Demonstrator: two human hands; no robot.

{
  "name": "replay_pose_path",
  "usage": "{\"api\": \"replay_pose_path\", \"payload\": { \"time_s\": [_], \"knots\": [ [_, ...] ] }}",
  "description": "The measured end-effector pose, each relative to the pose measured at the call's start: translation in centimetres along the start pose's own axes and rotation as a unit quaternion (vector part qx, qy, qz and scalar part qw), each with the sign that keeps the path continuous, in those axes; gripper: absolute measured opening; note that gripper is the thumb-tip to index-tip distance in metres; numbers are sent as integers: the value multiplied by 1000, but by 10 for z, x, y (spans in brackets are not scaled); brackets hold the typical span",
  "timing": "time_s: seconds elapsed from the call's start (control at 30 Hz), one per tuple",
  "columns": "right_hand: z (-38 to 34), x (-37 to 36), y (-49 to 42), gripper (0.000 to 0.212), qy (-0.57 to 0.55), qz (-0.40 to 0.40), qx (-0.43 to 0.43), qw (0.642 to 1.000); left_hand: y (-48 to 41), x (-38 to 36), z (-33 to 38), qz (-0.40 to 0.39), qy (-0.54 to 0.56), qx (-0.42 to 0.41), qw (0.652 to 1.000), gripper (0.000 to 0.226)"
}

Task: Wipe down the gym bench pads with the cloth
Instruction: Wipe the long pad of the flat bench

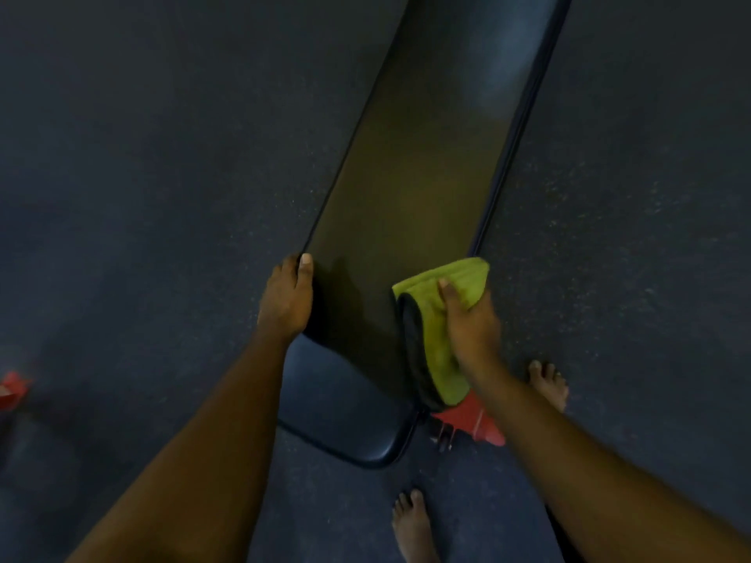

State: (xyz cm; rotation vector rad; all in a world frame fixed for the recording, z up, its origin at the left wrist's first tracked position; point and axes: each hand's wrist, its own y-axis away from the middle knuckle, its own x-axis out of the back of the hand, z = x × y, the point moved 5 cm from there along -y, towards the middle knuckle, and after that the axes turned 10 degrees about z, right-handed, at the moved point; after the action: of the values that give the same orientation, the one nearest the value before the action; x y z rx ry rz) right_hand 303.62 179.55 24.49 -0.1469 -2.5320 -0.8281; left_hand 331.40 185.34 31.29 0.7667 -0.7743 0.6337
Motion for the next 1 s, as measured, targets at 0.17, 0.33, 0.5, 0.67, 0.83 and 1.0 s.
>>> {"api": "replay_pose_path", "payload": {
  "time_s": [0.17,0.33,0.5,0.67,0.83,1.0],
  "knots": [
    [14,-11,39,84,-59,68,11,996,49,25,-67,-38,27,-25,999,54],
    [71,-19,119,89,-96,85,42,991,76,42,-121,-83,94,-13,992,44],
    [101,-30,198,71,73,115,211,968,95,49,-152,-78,160,1,984,54],
    [77,-72,227,84,317,96,364,870,95,53,-169,-69,175,1,982,69],
    [42,-144,245,93,388,-5,488,782,91,58,-166,-20,224,19,974,62],
    [62,-126,243,112,410,-30,561,718,84,56,-183,-18,210,32,977,89]
  ]
}}
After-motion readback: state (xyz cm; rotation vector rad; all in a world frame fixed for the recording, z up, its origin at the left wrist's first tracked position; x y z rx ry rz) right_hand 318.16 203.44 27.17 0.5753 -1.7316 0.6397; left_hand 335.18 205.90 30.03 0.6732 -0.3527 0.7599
